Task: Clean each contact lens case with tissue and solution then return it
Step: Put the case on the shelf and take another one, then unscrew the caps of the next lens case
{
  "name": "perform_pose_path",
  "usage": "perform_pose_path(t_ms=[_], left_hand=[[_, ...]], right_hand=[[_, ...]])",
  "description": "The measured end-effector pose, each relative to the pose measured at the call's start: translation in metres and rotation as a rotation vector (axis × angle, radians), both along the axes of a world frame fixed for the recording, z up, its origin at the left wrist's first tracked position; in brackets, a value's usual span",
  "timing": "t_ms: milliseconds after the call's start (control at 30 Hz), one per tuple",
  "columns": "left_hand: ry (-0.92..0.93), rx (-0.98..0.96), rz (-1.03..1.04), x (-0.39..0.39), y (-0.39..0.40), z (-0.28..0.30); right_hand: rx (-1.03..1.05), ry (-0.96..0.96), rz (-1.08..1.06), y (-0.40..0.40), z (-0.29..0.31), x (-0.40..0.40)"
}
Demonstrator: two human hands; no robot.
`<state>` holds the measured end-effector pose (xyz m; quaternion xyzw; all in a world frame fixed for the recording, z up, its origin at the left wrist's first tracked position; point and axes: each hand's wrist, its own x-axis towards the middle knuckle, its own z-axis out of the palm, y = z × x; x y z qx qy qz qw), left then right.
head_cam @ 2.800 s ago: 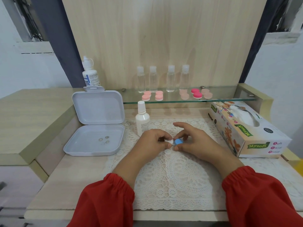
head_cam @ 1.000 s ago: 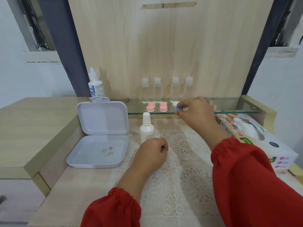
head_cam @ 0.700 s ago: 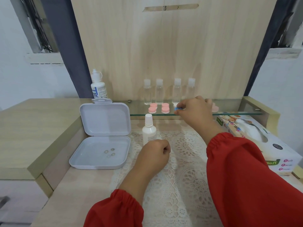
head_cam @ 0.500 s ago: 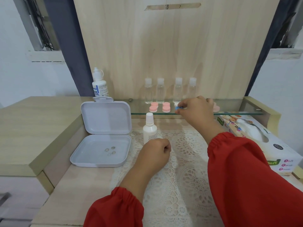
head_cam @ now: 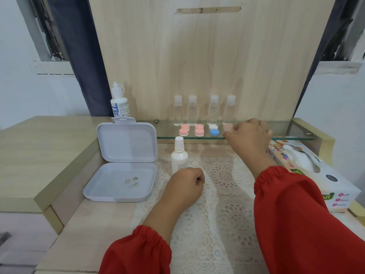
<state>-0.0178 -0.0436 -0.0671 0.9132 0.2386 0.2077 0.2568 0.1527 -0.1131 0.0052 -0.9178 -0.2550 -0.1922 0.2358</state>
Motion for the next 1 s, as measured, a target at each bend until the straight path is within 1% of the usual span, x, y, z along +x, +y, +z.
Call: perform_pose_path(t_ms=[133, 267, 467, 533, 633, 767, 900, 1000], left_hand=[[0.001, -0.003, -0.003, 0.0, 0.0, 0.0], [-0.002, 0.005, -0.006, -0.001, 0.0, 0.0], [-0.022, -0.003, -0.014, -0.001, 0.001, 0.0], [-0.032, -0.02, -0.016, 0.0, 0.001, 0.0], [-0.068, -0.067, -0.006, 0.0, 0.001, -0.001], [-0.152, -0.186, -0.025, 0.001, 0.001, -0.006], [-0.089, -0.183, -0.172, 0.004, 0.0, -0.011], [-0.054, -0.186, -0.212, 0.005, 0.0, -0.011]], right_hand=[[0.008, 0.001, 0.016, 0.0, -0.001, 0.002], [0.076, 0.053, 0.059, -0.011, -0.001, -0.002], [0.247, 0.132, 0.198, -0.05, -0.028, -0.021], [0.273, 0.204, 0.267, -0.063, -0.039, -0.029], [0.245, 0.301, 0.396, -0.074, -0.059, -0.032], [0.095, 0.38, 0.505, -0.076, -0.073, -0.033], [-0.024, 0.405, 0.622, -0.073, -0.076, -0.033], [-0.026, 0.429, 0.658, -0.072, -0.078, -0.032]])
